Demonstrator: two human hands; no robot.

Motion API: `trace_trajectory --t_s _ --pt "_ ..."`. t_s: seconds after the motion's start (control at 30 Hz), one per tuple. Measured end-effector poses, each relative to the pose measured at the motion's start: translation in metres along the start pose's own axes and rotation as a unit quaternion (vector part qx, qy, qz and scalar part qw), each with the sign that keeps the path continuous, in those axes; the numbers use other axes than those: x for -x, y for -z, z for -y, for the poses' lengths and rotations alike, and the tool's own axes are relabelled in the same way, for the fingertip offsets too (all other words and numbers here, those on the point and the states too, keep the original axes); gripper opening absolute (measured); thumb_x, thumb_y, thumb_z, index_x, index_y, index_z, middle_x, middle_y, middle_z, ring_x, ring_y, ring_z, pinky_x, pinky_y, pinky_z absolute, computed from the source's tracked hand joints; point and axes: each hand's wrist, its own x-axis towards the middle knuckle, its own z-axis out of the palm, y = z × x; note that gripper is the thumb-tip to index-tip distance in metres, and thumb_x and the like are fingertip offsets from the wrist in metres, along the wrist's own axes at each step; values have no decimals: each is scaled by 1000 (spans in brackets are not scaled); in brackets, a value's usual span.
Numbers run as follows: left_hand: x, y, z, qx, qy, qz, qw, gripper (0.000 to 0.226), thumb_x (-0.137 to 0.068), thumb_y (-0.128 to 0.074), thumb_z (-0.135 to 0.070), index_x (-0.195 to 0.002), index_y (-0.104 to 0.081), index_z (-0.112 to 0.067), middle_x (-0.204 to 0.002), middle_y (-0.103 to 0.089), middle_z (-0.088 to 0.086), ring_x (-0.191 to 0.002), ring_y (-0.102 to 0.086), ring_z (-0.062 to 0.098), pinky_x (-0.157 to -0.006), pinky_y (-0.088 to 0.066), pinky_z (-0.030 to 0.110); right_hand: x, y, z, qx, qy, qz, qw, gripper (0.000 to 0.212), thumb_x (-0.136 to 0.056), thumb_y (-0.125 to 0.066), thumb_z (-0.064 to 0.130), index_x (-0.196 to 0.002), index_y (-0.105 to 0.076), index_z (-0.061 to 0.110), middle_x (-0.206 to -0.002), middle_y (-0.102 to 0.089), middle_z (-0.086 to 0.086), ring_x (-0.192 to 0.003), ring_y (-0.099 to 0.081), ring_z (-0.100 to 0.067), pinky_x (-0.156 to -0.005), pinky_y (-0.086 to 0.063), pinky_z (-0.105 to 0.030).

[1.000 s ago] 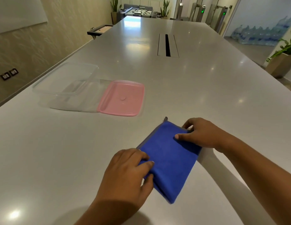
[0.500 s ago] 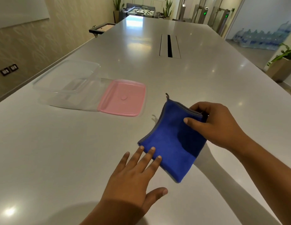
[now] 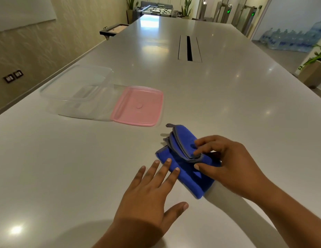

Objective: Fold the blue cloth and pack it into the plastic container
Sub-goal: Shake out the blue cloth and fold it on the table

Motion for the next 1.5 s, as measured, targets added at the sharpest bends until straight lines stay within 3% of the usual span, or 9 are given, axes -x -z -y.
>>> trace_trajectory --t_s 0.17,0.3,0.47,0.8,0.97,1.17,1.27,1.37,1.5 --pt "0 -3 1 2 4 -7 1000 75 -78 -3 -79 -139 28 -49 -152 33 -18 -140 30 8 -117 15 39 14 -1 -3 6 60 -1 998 24 -73 -82 5 -86 -77 25 -92 -74 14 -92 -69 -4 -78 -54 -16" --pt "0 -3 1 3 10 -7 1000 68 -77 -3 -80 -130 31 -53 -152 32 -18 -141 29 8 -118 15 39 17 -4 -10 36 60 -11 998 50 -70 -86 13 -116 -71 27 -125 -61 22 -112 -59 4 -85 -49 -8" --pt "0 -4 2 7 9 -14 1000 75 -78 -5 -80 -139 28 -50 -151 33 -20 -141 29 6 -117 16 38 13 -7 -27 10 -5 -53 999 46 -76 -80 7 -111 -72 35 -120 -63 26 -122 -49 13 -97 -41 -7" --pt "0 -2 2 14 12 -10 1000 79 -78 -7 -79 -140 30 -46 -148 37 -21 -139 31 4 -117 17 35 18 -10 -27 -82 -90 -33 992 48 -85 -61 -10 -84 -68 37 -71 -73 25 -66 -68 3 -58 -48 -9" --pt "0 -5 2 24 9 -29 999 73 -79 -7 -80 -136 27 -50 -151 31 -20 -140 28 3 -117 16 36 30 -25 -36 -207 -67 -41 975 71 -77 -40 -33 -118 -71 15 -114 -74 6 -113 -66 -10 -95 -54 -30" --pt "1 -7 4 25 1 -54 998 80 -79 -7 -80 -147 14 -45 -158 18 -19 -143 20 1 -119 11 36 31 -28 -38 -37 17 -55 998 66 -77 -57 -24 -126 -64 18 -134 -62 4 -129 -52 -7 -107 -42 -23" --pt "1 -8 4 29 2 -62 998 80 -79 -9 -80 -147 14 -45 -158 17 -20 -143 21 1 -119 12 35 34 -27 -33 62 31 -60 996 49 -87 -52 -16 -102 -79 23 -113 -75 7 -113 -65 -8 -91 -52 -18" --pt "0 -9 5 34 5 -64 997 80 -79 -10 -81 -147 13 -45 -158 16 -20 -142 21 0 -118 14 35 36 -31 -32 15 -1 -78 997 77 -70 -67 -20 -100 -61 51 -103 -68 32 -101 -64 10 -79 -50 -6" --pt "1 -6 2 31 10 -52 998 73 -79 -8 -80 -136 25 -50 -154 24 -20 -142 24 2 -117 16 35 31 -31 -30 75 31 -171 982 62 -52 -71 -20 -82 -58 32 -93 -60 22 -85 -62 -6 -66 -53 -22"
